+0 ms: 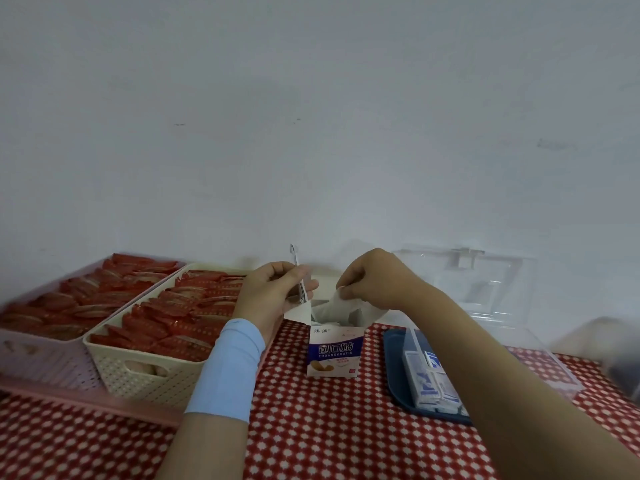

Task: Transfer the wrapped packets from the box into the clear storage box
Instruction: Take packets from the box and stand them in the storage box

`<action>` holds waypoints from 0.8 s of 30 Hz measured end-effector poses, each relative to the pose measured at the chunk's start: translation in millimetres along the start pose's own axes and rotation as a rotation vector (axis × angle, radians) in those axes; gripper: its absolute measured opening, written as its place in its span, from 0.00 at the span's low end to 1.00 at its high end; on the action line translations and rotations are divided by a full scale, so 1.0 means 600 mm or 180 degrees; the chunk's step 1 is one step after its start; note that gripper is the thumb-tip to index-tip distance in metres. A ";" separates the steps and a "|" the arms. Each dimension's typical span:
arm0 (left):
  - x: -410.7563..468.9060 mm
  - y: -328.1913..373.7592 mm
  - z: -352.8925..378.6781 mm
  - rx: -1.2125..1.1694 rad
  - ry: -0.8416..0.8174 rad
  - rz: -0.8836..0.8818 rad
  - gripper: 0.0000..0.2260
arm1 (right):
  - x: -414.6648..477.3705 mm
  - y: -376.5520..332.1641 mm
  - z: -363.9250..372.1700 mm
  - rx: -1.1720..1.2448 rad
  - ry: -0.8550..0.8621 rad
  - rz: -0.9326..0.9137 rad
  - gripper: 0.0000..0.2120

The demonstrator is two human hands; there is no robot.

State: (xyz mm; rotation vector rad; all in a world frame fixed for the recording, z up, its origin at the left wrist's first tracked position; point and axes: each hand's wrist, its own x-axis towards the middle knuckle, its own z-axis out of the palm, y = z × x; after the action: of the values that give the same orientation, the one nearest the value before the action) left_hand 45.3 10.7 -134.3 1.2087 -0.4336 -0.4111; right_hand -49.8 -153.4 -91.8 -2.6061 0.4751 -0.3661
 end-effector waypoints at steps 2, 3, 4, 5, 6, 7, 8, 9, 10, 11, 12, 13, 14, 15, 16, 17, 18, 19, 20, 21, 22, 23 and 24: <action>-0.001 0.002 0.001 0.0059 0.0070 0.0062 0.08 | -0.003 0.004 -0.006 0.0028 0.0195 0.0003 0.04; 0.000 0.003 0.002 0.0111 0.0136 0.0113 0.07 | -0.004 0.005 -0.010 0.0070 0.0315 -0.0010 0.03; 0.001 0.004 0.003 0.0176 0.0214 0.0177 0.05 | -0.005 0.006 -0.013 0.0141 0.0427 -0.0038 0.03; 0.002 0.004 0.002 0.0240 0.0285 0.0251 0.04 | -0.006 0.006 -0.016 0.0172 0.0500 -0.0074 0.03; 0.004 0.004 0.002 0.0301 0.0336 0.0321 0.04 | -0.006 0.006 -0.016 0.0124 0.0509 -0.0105 0.03; 0.005 0.004 0.000 0.0348 0.0363 0.0373 0.05 | -0.007 0.003 -0.014 0.0039 0.0428 -0.0124 0.03; 0.006 0.004 -0.001 0.0386 0.0369 0.0399 0.05 | -0.008 0.001 -0.011 -0.0009 0.0286 -0.0125 0.04; 0.007 0.004 -0.001 0.0422 0.0357 0.0408 0.05 | -0.008 0.000 -0.007 0.0016 0.0141 -0.0123 0.04; 0.007 0.003 -0.001 0.0456 0.0337 0.0409 0.05 | -0.007 -0.001 -0.005 0.0101 0.0036 -0.0112 0.04; 0.006 0.003 -0.001 0.0482 0.0320 0.0410 0.05 | -0.007 -0.002 -0.005 0.0197 -0.0002 -0.0103 0.05; 0.005 0.003 0.001 0.0493 0.0311 0.0416 0.05 | -0.007 -0.002 -0.007 0.0258 0.0028 -0.0098 0.05; 0.004 0.003 0.002 0.0500 0.0306 0.0427 0.05 | -0.007 -0.002 -0.009 0.0291 0.0115 -0.0091 0.05; 0.004 0.003 0.003 0.0517 0.0296 0.0444 0.05 | -0.007 -0.002 -0.012 0.0314 0.0242 -0.0085 0.05; 0.004 0.003 0.002 0.0530 0.0288 0.0461 0.05 | -0.007 -0.003 -0.015 0.0362 0.0367 -0.0087 0.05; 0.005 0.003 0.002 0.0532 0.0282 0.0470 0.05 | -0.008 -0.003 -0.018 0.0437 0.0458 -0.0114 0.05; 0.005 0.004 0.002 0.0523 0.0275 0.0472 0.05 | -0.010 -0.004 -0.022 0.0520 0.0505 -0.0161 0.06; 0.006 0.005 0.001 0.0504 0.0265 0.0456 0.05 | -0.013 -0.005 -0.029 0.0610 0.0515 -0.0228 0.07; 0.006 0.006 0.001 0.0468 0.0235 0.0414 0.04 | -0.018 -0.008 -0.036 0.0743 0.0501 -0.0304 0.08; 0.005 0.007 0.001 0.0409 0.0150 0.0336 0.03 | -0.025 -0.012 -0.045 0.0947 0.0472 -0.0393 0.08; 0.003 0.009 0.002 0.0305 -0.0022 0.0211 0.03 | -0.032 -0.015 -0.052 0.1182 0.0445 -0.0483 0.08; 0.000 0.010 0.003 0.0154 -0.0269 0.0041 0.06 | -0.039 -0.018 -0.058 0.1384 0.0432 -0.0555 0.09; -0.004 0.011 0.005 -0.0033 -0.0565 -0.0158 0.11 | -0.046 -0.021 -0.062 0.1536 0.0419 -0.0607 0.10; -0.009 0.012 0.009 -0.0218 -0.0867 -0.0343 0.16 | -0.052 -0.022 -0.063 0.1636 0.0416 -0.0655 0.10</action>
State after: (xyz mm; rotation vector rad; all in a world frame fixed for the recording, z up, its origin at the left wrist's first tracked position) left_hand 38.5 11.6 -126.3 1.1162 -0.5846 -0.6826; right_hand -86.9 -144.9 -58.3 -2.1386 0.1264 -0.6372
